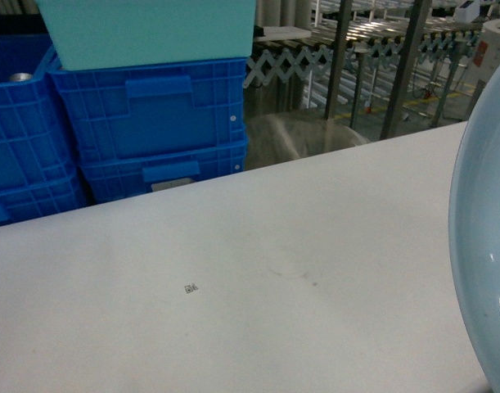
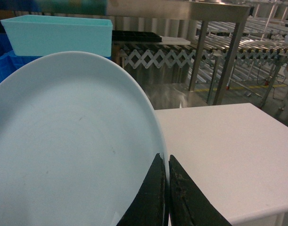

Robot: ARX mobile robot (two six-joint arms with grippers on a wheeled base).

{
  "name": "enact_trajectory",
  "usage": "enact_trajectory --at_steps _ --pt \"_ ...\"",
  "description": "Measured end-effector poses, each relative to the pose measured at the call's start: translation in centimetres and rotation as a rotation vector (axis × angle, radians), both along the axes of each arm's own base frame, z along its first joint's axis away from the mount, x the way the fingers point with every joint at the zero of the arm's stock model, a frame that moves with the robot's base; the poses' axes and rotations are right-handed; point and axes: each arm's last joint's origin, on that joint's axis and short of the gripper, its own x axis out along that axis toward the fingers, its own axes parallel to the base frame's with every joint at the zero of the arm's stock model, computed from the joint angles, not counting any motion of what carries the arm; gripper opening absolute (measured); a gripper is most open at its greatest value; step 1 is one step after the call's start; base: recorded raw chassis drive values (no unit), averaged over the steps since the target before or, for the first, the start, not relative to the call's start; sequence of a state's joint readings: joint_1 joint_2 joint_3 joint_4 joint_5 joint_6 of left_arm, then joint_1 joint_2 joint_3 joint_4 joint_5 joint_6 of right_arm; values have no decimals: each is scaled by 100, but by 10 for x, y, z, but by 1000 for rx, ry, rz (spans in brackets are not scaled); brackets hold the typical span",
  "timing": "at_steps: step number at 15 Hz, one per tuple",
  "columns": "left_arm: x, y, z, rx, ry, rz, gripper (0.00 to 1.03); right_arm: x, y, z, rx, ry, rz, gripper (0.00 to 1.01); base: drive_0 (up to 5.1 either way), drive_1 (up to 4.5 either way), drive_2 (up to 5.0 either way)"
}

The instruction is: Place blue tray on left shelf second layer neatly

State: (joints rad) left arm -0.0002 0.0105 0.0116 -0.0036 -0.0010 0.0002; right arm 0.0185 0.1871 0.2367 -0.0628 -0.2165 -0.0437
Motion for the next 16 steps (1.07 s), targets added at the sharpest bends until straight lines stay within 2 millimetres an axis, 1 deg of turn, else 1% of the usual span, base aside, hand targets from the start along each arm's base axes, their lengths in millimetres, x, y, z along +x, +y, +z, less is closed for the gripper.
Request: enact_trajectory --at_steps 8,16 --pt "0 0 0 0 0 0 98 0 0 0 0 0 0 2 0 0 0" --pt "0 0 0 0 0 0 98 0 0 0 0 0 0 2 -185 -185 -185"
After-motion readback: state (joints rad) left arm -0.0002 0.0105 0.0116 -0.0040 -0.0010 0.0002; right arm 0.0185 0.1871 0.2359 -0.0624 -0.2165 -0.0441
